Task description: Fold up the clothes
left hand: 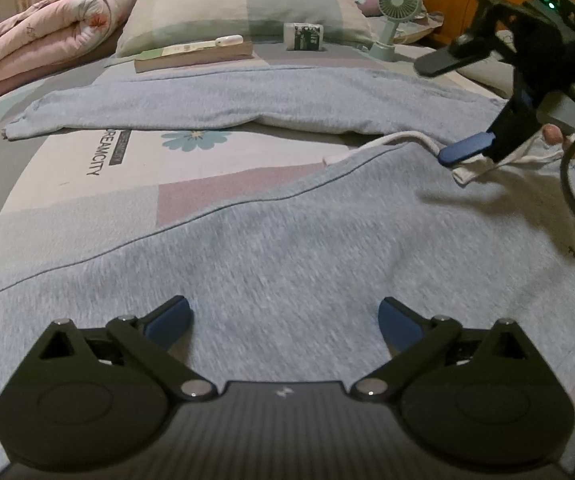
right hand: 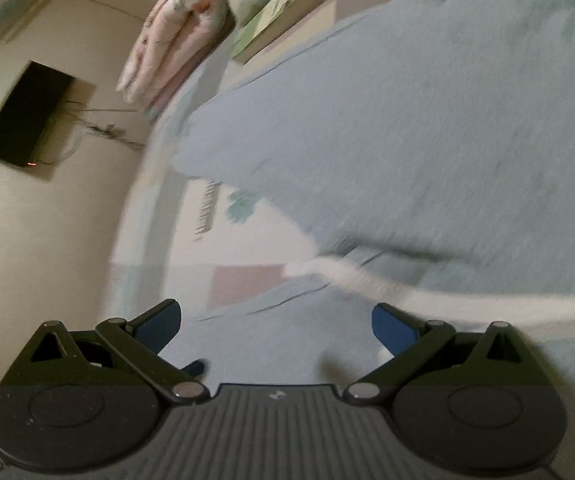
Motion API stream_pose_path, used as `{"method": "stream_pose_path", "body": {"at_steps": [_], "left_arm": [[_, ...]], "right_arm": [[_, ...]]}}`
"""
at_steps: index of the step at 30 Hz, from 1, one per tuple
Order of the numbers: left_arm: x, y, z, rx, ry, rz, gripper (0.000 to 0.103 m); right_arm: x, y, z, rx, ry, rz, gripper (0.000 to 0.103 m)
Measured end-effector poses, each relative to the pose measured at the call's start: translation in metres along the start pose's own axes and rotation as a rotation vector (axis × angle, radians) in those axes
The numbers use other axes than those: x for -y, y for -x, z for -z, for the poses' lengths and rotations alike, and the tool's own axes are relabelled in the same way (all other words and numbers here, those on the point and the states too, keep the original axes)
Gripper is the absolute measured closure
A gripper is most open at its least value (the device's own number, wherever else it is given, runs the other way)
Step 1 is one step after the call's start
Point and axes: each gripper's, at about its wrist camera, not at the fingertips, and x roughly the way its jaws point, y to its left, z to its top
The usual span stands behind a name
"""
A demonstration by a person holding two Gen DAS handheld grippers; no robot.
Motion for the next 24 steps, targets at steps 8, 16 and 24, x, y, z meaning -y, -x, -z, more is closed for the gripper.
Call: {"method": "stream_pose_path", "body": {"at_steps": [8,16,24], "left_arm": [[0.000,0.000,0.000,0.000,-0.001,0.000,0.002],[-0.001,-0.001,0.000,0.004,-0.001,0.002,0.001],[0.000,0.000,0.000,0.003,-0.002,0.000,0.001]], "right_arm": [[0.012,-0.005,-0.006,0.030,-0.039,-0.009,0.000],[-0.012,-0.004,0.027,-0.161,-0.004,-0.083,0.000],[-0.015,0.055,0.029,0.046,0.095,0.159,0.000]]}}
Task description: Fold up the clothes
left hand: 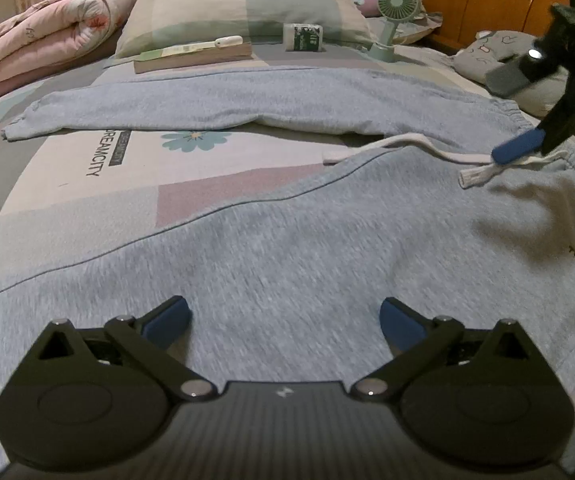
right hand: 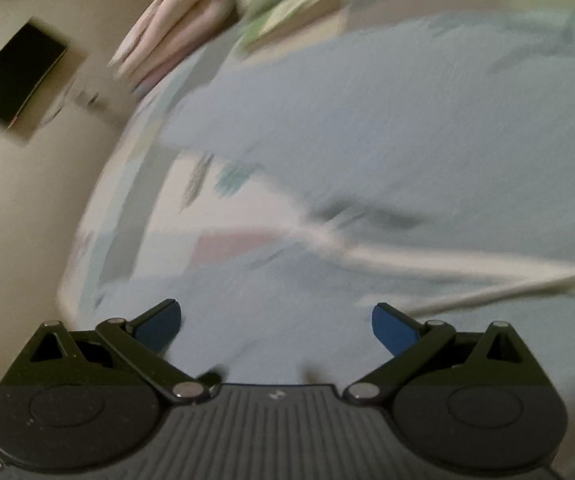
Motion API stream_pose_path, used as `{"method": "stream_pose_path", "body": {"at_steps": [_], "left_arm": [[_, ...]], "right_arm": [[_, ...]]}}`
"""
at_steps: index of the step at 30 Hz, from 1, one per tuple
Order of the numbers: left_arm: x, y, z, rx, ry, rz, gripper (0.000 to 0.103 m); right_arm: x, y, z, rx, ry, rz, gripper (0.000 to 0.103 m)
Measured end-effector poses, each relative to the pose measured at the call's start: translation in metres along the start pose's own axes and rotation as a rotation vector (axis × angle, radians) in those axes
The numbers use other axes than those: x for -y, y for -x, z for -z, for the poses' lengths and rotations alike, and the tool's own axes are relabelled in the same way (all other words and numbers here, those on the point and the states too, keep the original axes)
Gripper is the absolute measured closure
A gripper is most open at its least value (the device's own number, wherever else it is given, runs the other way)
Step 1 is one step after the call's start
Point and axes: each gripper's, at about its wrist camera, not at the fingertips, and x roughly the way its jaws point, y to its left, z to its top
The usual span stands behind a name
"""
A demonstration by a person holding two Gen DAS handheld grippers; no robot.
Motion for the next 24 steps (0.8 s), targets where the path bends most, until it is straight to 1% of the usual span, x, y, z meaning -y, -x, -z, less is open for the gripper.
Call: {"method": "stream_pose_path", "body": {"at_steps": [2,5,8,10,14,15,17,18,22,23,24], "left_arm": [[0.000,0.000,0.000,0.000,0.000,-0.001,0.001],[0.000,0.000,0.000,-0.002,-0.001,-0.001,0.001],[0.000,0.000,0.000,-0.003,-0.001,0.000,0.001],[-0.001,0.000,0.000,-0.003,-0.002,0.001,0.001],[-0.001,-0.001,0.000,-0.002,-0.002,0.002,0.001],[-0.001,-0.001,0.000,-0.001,-0.001,0.002,0.001],[-0.001,-0.001,0.000,-0.001,0.000,0.002,0.001],[-0.001,-0.001,0.000,-0.001,0.000,0.002,0.001],[-0.001,-0.001,0.000,-0.001,-0.001,0.002,0.001],[0.000,-0.001,0.000,-0.001,-0.001,0.002,0.001],[0.000,-0.001,0.000,-0.001,-0.001,0.002,0.001]], "right_arm": [[0.019,0.008,-0.013,0.044,-0.035,0.034,0.000],[0.044,0.001,-0.031,0.055,-0.097,0.034,0.000],[0.059,-0.018,-0.035,0.008,-0.126,0.067,0.000],[0.057,-0.025,-0.029,-0.015,-0.097,0.074,0.000],[0.045,-0.027,-0.019,-0.157,-0.051,0.023,0.000],[0.040,-0.029,-0.016,-0.183,-0.026,0.027,0.000],[0.029,-0.034,-0.017,-0.174,0.030,0.083,0.000],[0.026,-0.035,-0.019,-0.152,0.039,0.090,0.000],[0.023,-0.040,-0.027,-0.057,0.036,0.061,0.000],[0.023,-0.042,-0.029,-0.042,0.036,0.057,0.000],[0.025,-0.049,-0.031,-0.051,0.022,0.050,0.000]]}}
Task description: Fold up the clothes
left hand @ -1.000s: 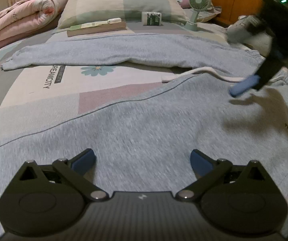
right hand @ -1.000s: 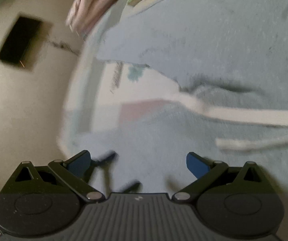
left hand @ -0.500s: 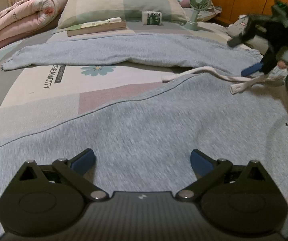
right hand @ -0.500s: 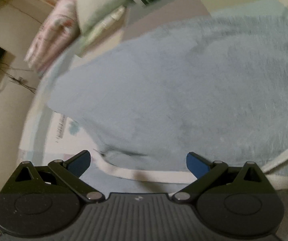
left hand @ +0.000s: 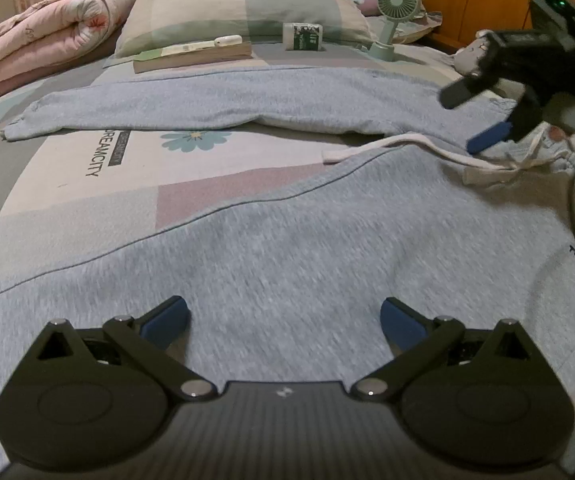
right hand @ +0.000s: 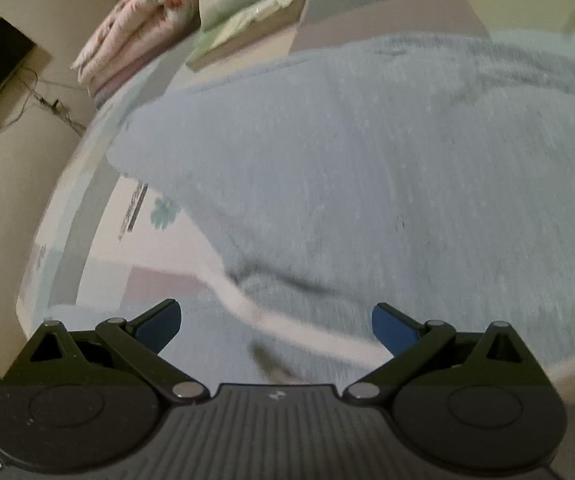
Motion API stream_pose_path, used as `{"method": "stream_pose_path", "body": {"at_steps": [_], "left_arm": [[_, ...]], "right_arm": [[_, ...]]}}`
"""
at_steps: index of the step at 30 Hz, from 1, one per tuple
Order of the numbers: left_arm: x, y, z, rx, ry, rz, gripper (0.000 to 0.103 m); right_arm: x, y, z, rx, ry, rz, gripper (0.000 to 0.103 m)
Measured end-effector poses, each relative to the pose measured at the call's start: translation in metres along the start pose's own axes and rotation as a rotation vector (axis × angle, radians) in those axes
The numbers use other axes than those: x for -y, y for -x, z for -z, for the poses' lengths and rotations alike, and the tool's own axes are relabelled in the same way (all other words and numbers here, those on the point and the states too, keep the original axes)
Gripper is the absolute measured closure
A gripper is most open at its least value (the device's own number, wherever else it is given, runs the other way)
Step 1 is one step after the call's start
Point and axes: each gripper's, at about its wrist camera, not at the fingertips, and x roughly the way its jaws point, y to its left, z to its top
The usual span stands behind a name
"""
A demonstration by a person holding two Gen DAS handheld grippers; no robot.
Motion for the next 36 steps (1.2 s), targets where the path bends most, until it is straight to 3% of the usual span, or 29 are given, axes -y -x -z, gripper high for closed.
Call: {"method": "stream_pose_path", "body": {"at_steps": [2,5,7,10,14,19,21,24,27,33,36], "left_arm": [[0.000,0.000,0.000,0.001,0.000,0.001,0.001],[0.000,0.000,0.001,0.004,0.000,0.002,0.001],[0.000,0.000,0.001,0.005,-0.001,0.003,0.001],[0.000,0.000,0.001,0.006,0.000,0.002,0.001],[-0.001,0.000,-0.001,0.001,0.004,0.004,0.001],[-0.011,0.004,-0.004,-0.003,0.044,-0.013,0.001],[-0.018,0.005,-0.005,-0.005,0.068,-0.026,0.001],[-0.028,0.009,-0.006,-0.008,0.093,-0.051,0.001],[-0.034,0.011,-0.004,-0.012,0.082,-0.083,0.001],[-0.052,0.021,0.011,-0.044,0.057,-0.138,0.001],[-0.058,0.028,0.019,-0.057,0.074,-0.143,0.001]], "right_arm": [[0.000,-0.007,0.002,-0.016,-0.016,-0.002,0.000],[-0.008,-0.009,0.013,-0.105,-0.020,-0.071,0.000],[-0.018,-0.012,0.022,-0.141,0.032,-0.061,0.000],[-0.026,-0.012,0.023,-0.154,0.065,-0.060,0.000],[-0.022,-0.019,0.018,-0.151,-0.026,-0.102,0.000],[-0.040,-0.014,0.044,-0.263,-0.011,-0.268,0.000],[-0.051,-0.016,0.064,-0.323,0.011,-0.275,0.000],[-0.073,-0.017,0.097,-0.363,0.096,-0.177,0.000],[-0.091,-0.001,0.118,-0.291,0.176,-0.107,0.000],[-0.104,0.036,0.130,-0.037,0.224,0.003,0.000],[-0.103,0.039,0.118,0.057,0.187,-0.038,0.000]]}}
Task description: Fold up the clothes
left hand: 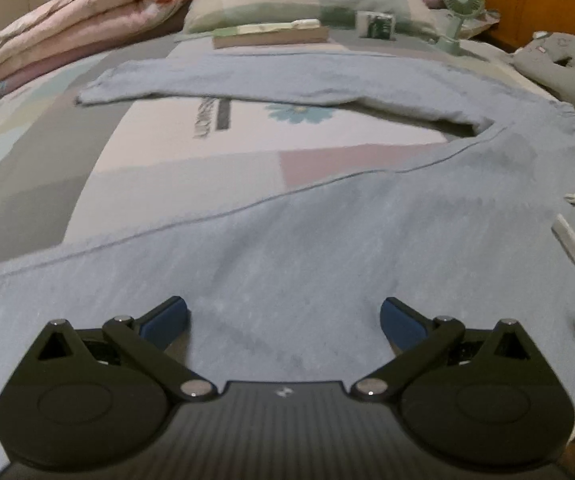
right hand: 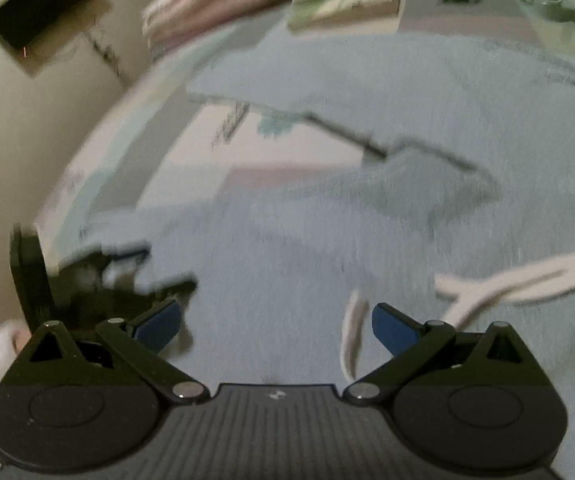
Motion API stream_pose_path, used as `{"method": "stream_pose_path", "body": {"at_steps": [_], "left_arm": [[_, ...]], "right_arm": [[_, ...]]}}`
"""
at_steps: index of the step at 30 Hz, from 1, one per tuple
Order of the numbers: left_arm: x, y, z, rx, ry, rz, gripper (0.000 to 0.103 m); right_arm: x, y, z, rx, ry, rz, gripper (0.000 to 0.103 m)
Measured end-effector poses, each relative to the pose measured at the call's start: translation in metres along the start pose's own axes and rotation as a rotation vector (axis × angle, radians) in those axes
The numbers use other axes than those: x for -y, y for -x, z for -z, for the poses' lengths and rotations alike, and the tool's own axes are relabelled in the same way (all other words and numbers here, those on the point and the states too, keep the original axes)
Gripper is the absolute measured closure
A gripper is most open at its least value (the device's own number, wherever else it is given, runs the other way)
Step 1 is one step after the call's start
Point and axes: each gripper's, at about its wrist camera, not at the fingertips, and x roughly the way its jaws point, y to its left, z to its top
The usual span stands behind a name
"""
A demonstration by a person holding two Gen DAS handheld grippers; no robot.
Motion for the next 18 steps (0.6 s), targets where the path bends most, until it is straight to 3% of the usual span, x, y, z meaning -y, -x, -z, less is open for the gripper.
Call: {"method": "stream_pose_path", "body": {"at_steps": [3,10,14,18], "left_arm": [[-0.001,0.003,0.004,-0.001,0.006,-0.006,0.001],[-0.007,0.004,0.005,-0.008,0.012,-0.005,0.001],[-0.016,0.006,0.007,-0.022,0.019,0.000,0.001],[-0.021,0.017,0.012,-0.042,0.000,0.012,0.001]], "right_arm": [[0.008,-0.018,-0.021,0.064,-0.050,-0.036,0.000],[0.026,-0.101,-0.057,0.090,-0.060,0.103,0.000],[0.033,-0.118,-0.078,0.119,-0.087,0.123,0.000],[0.023,-0.111,-0.084,0.066,-0.063,0.157,0.000]]}}
